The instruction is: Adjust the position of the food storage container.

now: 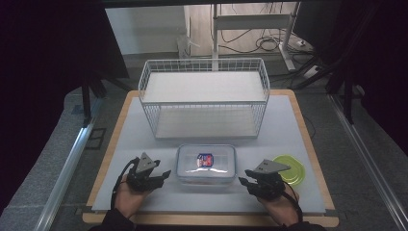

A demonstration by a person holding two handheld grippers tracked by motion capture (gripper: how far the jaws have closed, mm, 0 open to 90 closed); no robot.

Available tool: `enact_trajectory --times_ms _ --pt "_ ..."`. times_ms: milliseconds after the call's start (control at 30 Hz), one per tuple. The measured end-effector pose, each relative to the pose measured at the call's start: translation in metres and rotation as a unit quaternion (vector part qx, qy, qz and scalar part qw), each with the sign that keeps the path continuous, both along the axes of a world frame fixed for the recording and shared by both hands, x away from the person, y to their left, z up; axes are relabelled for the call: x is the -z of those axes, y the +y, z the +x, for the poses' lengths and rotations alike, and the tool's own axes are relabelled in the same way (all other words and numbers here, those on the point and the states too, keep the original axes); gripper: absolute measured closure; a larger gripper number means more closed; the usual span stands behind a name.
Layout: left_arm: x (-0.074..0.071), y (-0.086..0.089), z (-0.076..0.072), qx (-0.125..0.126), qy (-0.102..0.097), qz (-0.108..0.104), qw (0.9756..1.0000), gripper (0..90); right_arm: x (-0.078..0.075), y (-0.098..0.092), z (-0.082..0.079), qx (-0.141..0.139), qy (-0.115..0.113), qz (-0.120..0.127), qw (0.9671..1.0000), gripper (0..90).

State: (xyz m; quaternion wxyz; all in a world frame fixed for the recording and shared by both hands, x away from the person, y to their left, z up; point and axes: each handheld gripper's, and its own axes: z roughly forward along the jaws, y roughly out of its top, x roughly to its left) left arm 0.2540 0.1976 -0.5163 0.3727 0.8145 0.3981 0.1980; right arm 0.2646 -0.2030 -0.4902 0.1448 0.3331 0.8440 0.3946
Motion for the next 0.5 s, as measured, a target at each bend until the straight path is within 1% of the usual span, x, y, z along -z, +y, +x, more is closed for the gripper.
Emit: enact_trajectory --times_ms 100,167,200,267,300,367,433,500 --pt "0.002 0.005 -0.01 0.005 0.002 -0.012 0.9999 26.7 0.0 -0.002 -0.003 -0.006 -0.006 -0.002 1.0 50.1" --pt "0.004 0.008 -0.016 0.015 0.011 -0.022 0.9996 19.6 0.001 -0.003 -0.004 -0.011 -0.008 0.003 0.9999 43.7" --pt "0.005 0.008 -0.018 0.015 0.011 -0.023 0.9996 17.3 0.002 -0.004 -0.004 -0.014 -0.01 0.004 0.9998 39.6" --pt "0.007 0.007 -0.022 0.018 0.015 -0.015 0.9996 11.2 0.004 -0.004 -0.004 -0.022 -0.011 0.008 0.9997 32.7" --pt "0.008 0.007 -0.024 0.019 0.014 -0.01 0.9997 8.7 0.006 -0.005 -0.005 -0.025 -0.009 0.006 0.9996 30.7" --pt "0.008 0.006 -0.027 0.024 0.012 -0.008 0.9996 6.3 0.008 -0.005 -0.005 -0.029 -0.008 0.004 0.9995 27.1" --pt "0.008 0.007 -0.027 0.021 0.007 -0.009 0.9997 4.1 0.01 -0.006 -0.005 -0.031 -0.005 0.004 0.9995 24.6" --pt "0.007 0.008 -0.027 0.018 0.002 -0.02 0.9996 3.8 0.011 -0.007 -0.004 -0.029 -0.004 0.008 0.9995 21.6"
